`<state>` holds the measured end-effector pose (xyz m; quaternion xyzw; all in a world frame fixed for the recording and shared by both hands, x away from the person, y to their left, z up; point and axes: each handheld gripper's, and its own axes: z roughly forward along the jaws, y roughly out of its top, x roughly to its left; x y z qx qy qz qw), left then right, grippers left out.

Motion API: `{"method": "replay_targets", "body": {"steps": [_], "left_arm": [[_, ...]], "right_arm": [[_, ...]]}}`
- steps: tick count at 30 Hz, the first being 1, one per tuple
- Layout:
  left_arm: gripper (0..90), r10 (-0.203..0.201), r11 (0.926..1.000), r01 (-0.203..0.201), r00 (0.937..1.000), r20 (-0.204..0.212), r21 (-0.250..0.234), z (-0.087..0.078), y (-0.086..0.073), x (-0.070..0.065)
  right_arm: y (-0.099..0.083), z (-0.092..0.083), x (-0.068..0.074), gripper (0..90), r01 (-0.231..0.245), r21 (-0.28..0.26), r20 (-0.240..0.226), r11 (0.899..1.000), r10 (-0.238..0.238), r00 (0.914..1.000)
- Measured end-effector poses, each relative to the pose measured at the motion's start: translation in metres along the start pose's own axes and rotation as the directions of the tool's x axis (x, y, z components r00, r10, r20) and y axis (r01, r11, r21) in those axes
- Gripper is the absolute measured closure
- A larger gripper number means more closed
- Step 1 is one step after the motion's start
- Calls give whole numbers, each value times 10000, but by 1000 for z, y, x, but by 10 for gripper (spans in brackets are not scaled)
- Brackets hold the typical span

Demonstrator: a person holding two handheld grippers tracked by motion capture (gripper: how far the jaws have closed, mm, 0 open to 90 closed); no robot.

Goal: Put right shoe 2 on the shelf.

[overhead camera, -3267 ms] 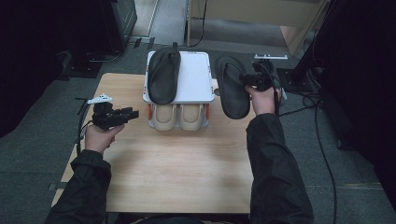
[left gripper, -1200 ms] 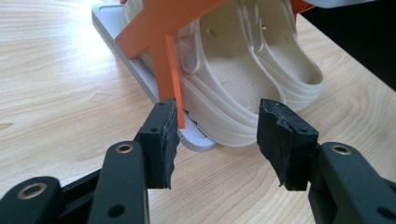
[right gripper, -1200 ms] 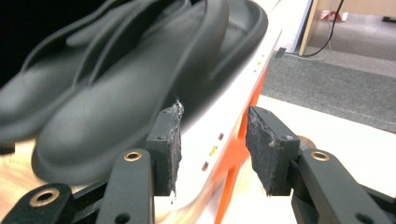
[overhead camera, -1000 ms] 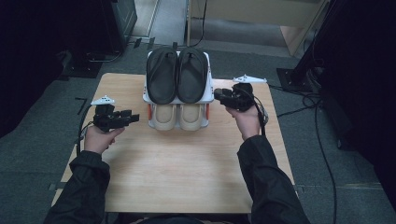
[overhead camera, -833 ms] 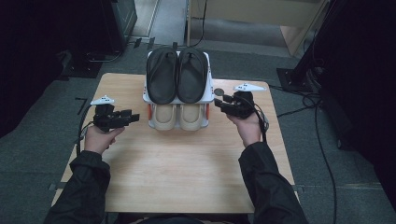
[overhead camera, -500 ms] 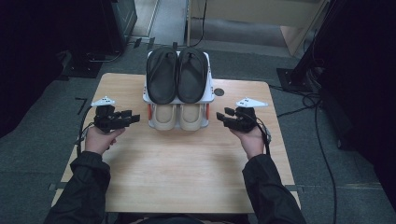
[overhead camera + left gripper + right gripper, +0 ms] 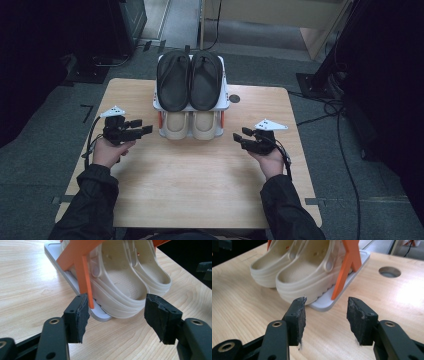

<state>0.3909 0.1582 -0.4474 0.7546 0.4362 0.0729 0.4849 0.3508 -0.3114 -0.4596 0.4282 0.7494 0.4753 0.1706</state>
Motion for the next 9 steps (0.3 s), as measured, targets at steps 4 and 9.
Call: {"method": "replay_targets", "body": {"steps": [4,9], "left_arm": [[317,169,9999,-170,9998,121,29,0,-4,-3],[293,451,9990,-451,9989,163,23,6,-7,-8]], "right_arm": [[-5,3,0,425,76,469,-141,9989,-70,9999],[-8,3,5,347,401,239,-105,9989,-398,9992]]}}
